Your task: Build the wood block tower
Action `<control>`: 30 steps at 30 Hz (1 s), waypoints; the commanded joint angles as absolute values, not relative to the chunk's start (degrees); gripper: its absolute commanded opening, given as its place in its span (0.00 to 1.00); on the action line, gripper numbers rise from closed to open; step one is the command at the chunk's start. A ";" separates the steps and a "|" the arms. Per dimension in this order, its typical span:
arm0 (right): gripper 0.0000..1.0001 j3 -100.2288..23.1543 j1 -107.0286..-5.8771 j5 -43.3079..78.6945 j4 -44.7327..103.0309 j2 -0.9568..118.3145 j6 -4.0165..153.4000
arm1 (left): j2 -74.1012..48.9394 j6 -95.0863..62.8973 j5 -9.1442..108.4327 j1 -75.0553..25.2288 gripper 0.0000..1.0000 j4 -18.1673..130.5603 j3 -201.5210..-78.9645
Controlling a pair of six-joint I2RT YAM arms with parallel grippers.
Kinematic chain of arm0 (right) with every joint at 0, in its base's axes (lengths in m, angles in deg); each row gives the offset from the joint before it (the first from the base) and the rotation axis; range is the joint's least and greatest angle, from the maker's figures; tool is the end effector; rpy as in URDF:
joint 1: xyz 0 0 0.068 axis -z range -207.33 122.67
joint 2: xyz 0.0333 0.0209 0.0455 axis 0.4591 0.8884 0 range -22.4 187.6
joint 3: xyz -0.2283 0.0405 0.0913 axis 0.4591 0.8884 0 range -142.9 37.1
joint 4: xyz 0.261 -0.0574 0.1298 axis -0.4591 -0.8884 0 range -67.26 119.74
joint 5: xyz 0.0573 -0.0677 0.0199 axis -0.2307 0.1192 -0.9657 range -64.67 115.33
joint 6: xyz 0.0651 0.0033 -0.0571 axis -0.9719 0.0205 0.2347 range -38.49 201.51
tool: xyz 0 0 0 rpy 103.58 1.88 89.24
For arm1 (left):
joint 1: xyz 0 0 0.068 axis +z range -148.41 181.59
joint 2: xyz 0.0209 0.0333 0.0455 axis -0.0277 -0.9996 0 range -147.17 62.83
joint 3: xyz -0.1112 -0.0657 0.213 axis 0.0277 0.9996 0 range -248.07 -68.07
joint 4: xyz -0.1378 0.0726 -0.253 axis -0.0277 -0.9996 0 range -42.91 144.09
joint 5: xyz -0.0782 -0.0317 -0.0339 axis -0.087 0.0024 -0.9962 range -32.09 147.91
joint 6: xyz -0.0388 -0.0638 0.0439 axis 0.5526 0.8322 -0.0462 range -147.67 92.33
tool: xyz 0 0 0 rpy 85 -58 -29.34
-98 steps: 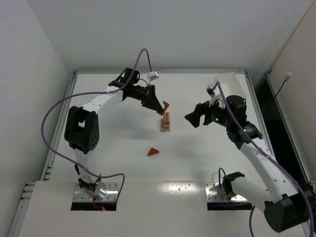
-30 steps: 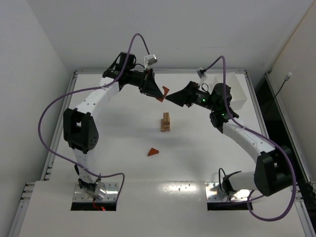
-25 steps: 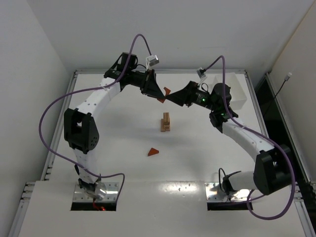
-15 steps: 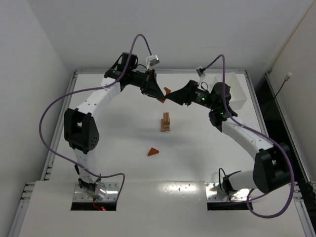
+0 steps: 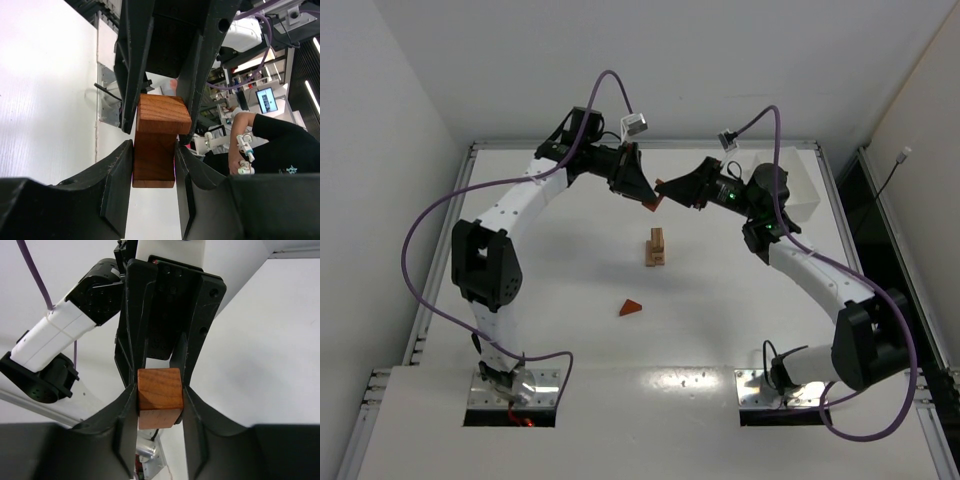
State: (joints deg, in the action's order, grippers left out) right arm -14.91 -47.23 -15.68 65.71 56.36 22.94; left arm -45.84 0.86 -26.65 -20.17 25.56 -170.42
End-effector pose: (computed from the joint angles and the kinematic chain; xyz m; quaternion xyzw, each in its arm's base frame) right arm 0.3429 0.1777 0.2958 -0.0508 0.6611 0.6270 0.4090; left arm 0.3906 -0.2379 0.3224 0.2721 0.6731 -0.6853 0.0567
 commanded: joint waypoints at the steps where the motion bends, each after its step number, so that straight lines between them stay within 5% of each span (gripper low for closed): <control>1: 0.19 -18.01 -47.63 -15.45 70.61 56.44 23.50 | -44.93 1.24 -34.82 -20.56 0.00 26.76 -170.20; 3: 0.07 -18.01 -47.63 -15.45 70.61 56.44 23.50 | -44.93 1.24 -34.82 -20.56 0.00 26.76 -170.20; 8: 0.00 -18.01 -47.63 -15.45 69.39 55.91 23.50 | -45.46 5.59 -32.29 -20.56 0.02 33.21 -167.32; 9: 0.00 -17.49 -47.63 -15.45 68.69 55.91 23.50 | -44.93 9.03 -31.40 -20.56 0.14 36.74 -165.91; 12: 0.00 -17.48 -47.01 -15.45 67.89 55.21 24.72 | -43.62 17.40 -28.59 -18.55 0.27 44.57 -162.56; 16: 0.00 -16.87 -44.65 -17.81 62.64 52.57 29.89 | -41.16 20.05 -25.78 -14.77 0.59 46.27 -157.56; 20: 0.00 -16.16 -42.01 -21.50 55.61 49.76 32.81 | -38.96 19.44 -22.70 -11.52 0.69 45.66 -154.04; 30: 0.00 -24.68 -32.44 -23.01 8.06 49.57 68.31 | -34.30 -0.39 -6.89 -0.09 0.71 28.62 -151.75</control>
State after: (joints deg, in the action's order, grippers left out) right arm -20.81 -34.62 -22.72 26.37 48.82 53.17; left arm -36.90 9.08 -13.69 -3.47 35.92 -150.79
